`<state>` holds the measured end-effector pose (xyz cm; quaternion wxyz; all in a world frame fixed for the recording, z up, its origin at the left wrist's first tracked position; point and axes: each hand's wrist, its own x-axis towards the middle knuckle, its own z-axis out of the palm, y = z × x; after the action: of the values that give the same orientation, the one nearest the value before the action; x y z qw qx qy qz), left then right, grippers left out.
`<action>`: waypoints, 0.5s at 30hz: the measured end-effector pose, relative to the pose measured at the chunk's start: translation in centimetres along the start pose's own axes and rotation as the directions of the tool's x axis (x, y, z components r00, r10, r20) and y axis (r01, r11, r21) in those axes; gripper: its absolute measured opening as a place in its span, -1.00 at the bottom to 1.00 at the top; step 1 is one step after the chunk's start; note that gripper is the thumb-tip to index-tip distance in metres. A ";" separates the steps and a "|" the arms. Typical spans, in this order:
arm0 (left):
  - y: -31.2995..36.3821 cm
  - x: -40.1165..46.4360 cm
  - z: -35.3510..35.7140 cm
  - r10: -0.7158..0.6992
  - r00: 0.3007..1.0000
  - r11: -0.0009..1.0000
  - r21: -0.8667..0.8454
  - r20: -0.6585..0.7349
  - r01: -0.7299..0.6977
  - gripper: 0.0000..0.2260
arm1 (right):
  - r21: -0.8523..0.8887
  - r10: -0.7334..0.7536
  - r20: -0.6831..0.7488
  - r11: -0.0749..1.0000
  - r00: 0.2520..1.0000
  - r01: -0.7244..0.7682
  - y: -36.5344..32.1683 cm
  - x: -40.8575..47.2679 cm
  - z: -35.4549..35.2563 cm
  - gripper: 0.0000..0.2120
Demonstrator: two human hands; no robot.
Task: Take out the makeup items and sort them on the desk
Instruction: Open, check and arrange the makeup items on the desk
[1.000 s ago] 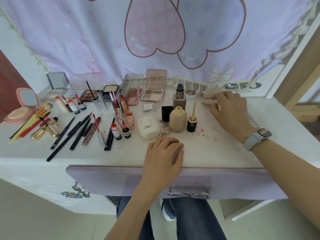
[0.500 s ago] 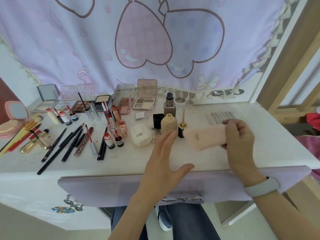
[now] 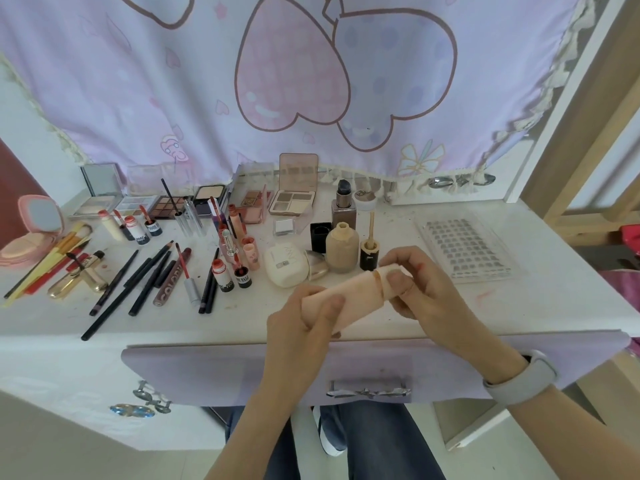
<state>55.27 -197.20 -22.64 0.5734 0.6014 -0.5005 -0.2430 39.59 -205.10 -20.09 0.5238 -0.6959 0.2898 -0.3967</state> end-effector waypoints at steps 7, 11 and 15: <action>-1.3 1.0 -1.2 -0.126 0.991 0.988 0.082 -0.048 0.129 -0.97 | -0.037 0.070 0.007 0.997 0.997 -0.070 0.7 0.7 -1.0 -0.78; -1.7 1.1 -1.2 -0.032 0.995 0.889 0.452 -0.097 0.073 -0.84 | -0.414 0.041 -0.009 0.909 0.999 -0.041 2.1 0.4 -0.7 -0.75; -2.1 1.5 -1.2 0.105 0.986 0.777 0.629 -0.127 -0.001 -0.73 | -0.640 -0.069 0.088 0.761 0.994 0.110 3.4 -0.3 -0.5 -0.80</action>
<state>57.56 -198.38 -23.92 0.3843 0.7605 -0.5234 0.0011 39.06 -206.09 -23.34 0.2425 -0.8577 0.3590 -0.2768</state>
